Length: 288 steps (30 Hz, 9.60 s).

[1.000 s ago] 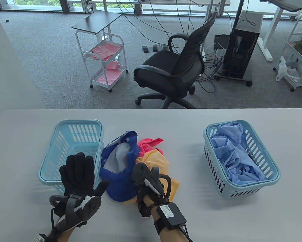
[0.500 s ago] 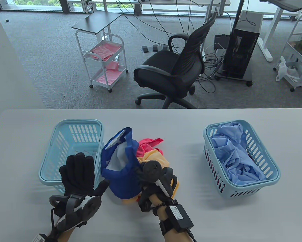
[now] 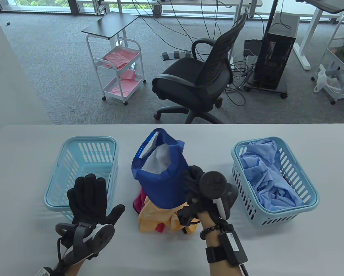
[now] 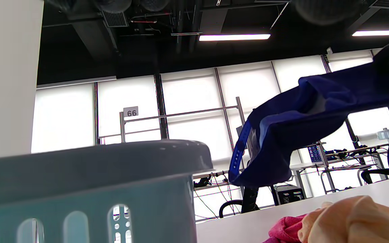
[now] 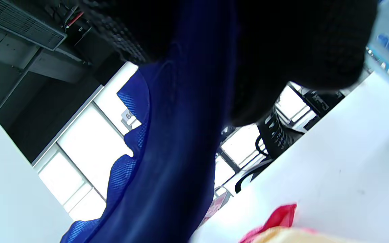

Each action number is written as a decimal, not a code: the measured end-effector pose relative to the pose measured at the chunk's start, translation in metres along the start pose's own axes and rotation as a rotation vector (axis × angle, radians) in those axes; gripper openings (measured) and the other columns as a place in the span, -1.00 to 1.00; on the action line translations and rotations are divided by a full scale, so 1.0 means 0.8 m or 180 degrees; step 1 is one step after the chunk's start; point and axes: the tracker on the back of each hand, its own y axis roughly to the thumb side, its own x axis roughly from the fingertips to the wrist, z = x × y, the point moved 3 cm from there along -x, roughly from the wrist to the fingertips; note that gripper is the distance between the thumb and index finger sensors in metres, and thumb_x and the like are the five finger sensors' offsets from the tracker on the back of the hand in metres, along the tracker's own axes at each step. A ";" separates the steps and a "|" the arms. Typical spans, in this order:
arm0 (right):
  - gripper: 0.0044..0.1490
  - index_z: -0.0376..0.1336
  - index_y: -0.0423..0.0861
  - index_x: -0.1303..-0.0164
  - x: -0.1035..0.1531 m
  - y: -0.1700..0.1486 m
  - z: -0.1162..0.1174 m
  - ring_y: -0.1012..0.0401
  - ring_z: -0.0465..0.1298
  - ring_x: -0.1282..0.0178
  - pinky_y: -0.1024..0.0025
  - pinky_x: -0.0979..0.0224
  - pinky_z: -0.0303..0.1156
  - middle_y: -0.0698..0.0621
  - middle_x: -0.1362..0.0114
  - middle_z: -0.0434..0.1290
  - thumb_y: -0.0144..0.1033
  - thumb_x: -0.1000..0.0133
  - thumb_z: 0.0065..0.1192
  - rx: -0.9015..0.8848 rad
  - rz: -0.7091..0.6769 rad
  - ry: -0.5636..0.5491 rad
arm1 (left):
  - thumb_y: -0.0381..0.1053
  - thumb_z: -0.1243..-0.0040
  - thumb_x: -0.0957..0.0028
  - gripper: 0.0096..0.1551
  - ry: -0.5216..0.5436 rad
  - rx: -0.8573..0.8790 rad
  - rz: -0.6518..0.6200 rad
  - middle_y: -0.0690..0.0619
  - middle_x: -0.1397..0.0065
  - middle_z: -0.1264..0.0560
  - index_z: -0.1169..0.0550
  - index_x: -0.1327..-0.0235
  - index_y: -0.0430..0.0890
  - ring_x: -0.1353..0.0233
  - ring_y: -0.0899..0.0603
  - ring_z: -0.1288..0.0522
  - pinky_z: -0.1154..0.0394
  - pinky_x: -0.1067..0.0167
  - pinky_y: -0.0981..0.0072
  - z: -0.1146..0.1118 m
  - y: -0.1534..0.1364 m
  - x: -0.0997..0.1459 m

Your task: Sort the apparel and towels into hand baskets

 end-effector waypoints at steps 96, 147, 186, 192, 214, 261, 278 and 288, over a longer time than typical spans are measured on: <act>0.11 -0.19 -0.28 -0.70 0.030 -0.032 0.021 -0.45 -0.16 -0.62 -0.55 -0.50 -0.15 -0.46 -0.69 -0.21 0.04 -0.19 0.19 0.1755 -0.0725 0.1044 | 0.44 0.12 -0.15 0.22 0.0060 -0.0059 -0.0158 -0.50 -0.71 0.12 0.22 -0.67 -0.31 -0.65 -0.68 0.00 -0.09 -0.44 -0.59 0.002 0.019 0.007; 0.12 -0.22 -0.28 -0.69 0.061 -0.062 0.015 -0.48 -0.26 -0.58 -0.59 -0.47 -0.21 -0.48 -0.67 -0.28 0.06 -0.19 0.18 0.1558 -0.0954 0.0956 | 0.49 0.03 -0.08 0.25 -0.1863 0.0226 -0.0730 -0.47 -0.73 0.13 0.21 -0.70 -0.18 -0.65 -0.67 -0.07 -0.18 -0.48 -0.51 -0.128 0.202 -0.102; 0.12 -0.22 -0.31 -0.69 0.060 -0.069 0.013 -0.50 -0.23 -0.58 -0.58 -0.47 -0.17 -0.49 -0.66 -0.28 0.05 -0.19 0.18 0.1470 -0.0808 0.0987 | 0.12 -0.14 -0.18 -0.52 -0.1205 0.0139 -0.0176 -0.08 -0.57 -0.43 -0.38 -0.37 0.15 -0.32 -0.23 -0.73 -0.76 -0.19 0.11 -0.121 0.169 -0.139; 0.13 -0.22 -0.31 -0.69 0.059 -0.070 0.012 -0.50 -0.23 -0.57 -0.58 -0.47 -0.17 -0.50 -0.66 -0.28 0.05 -0.19 0.18 0.1462 -0.0805 0.0971 | 0.10 -0.15 -0.19 -0.52 -0.1031 0.0369 0.0015 -0.12 -0.55 -0.46 -0.38 -0.38 0.13 -0.28 -0.19 -0.76 -0.78 -0.15 0.15 -0.065 0.143 -0.154; 0.12 -0.21 -0.31 -0.69 0.060 -0.070 0.015 -0.50 -0.23 -0.57 -0.58 -0.47 -0.17 -0.50 -0.66 -0.27 0.05 -0.19 0.18 0.1525 -0.0786 0.1025 | 0.09 -0.15 -0.22 -0.50 -0.0676 0.0177 0.1010 -0.17 -0.53 -0.48 -0.39 -0.40 0.07 -0.26 -0.19 -0.76 -0.77 -0.14 0.14 0.060 -0.045 -0.170; 0.12 -0.21 -0.32 -0.69 0.060 -0.072 0.019 -0.51 -0.23 -0.57 -0.58 -0.47 -0.16 -0.50 -0.66 -0.27 0.05 -0.20 0.18 0.1547 -0.0702 0.1145 | 0.31 -0.08 -0.20 -0.12 -0.1565 0.0182 0.1973 -0.33 -0.68 -0.26 -0.21 -0.67 -0.12 -0.51 -0.50 -0.51 -0.53 -0.36 -0.28 -0.042 -0.155 -0.146; 0.11 -0.20 -0.32 -0.69 0.059 -0.073 0.017 -0.50 -0.23 -0.57 -0.58 -0.47 -0.16 -0.50 -0.66 -0.27 0.05 -0.20 0.18 0.1533 -0.0679 0.1129 | 0.34 -0.02 -0.21 -0.03 -0.1235 0.0557 0.1244 -0.36 -0.70 -0.19 -0.07 -0.71 -0.16 -0.55 -0.54 -0.43 -0.46 -0.40 -0.33 0.000 -0.062 -0.172; 0.11 -0.20 -0.32 -0.69 0.059 -0.074 0.016 -0.51 -0.23 -0.57 -0.58 -0.47 -0.16 -0.50 -0.66 -0.27 0.05 -0.19 0.17 0.1526 -0.0672 0.1123 | 0.35 -0.03 -0.20 0.03 -0.1235 0.0894 0.0607 -0.38 -0.72 -0.14 -0.02 -0.72 -0.18 -0.60 -0.55 -0.35 -0.39 -0.45 -0.37 0.000 0.049 -0.185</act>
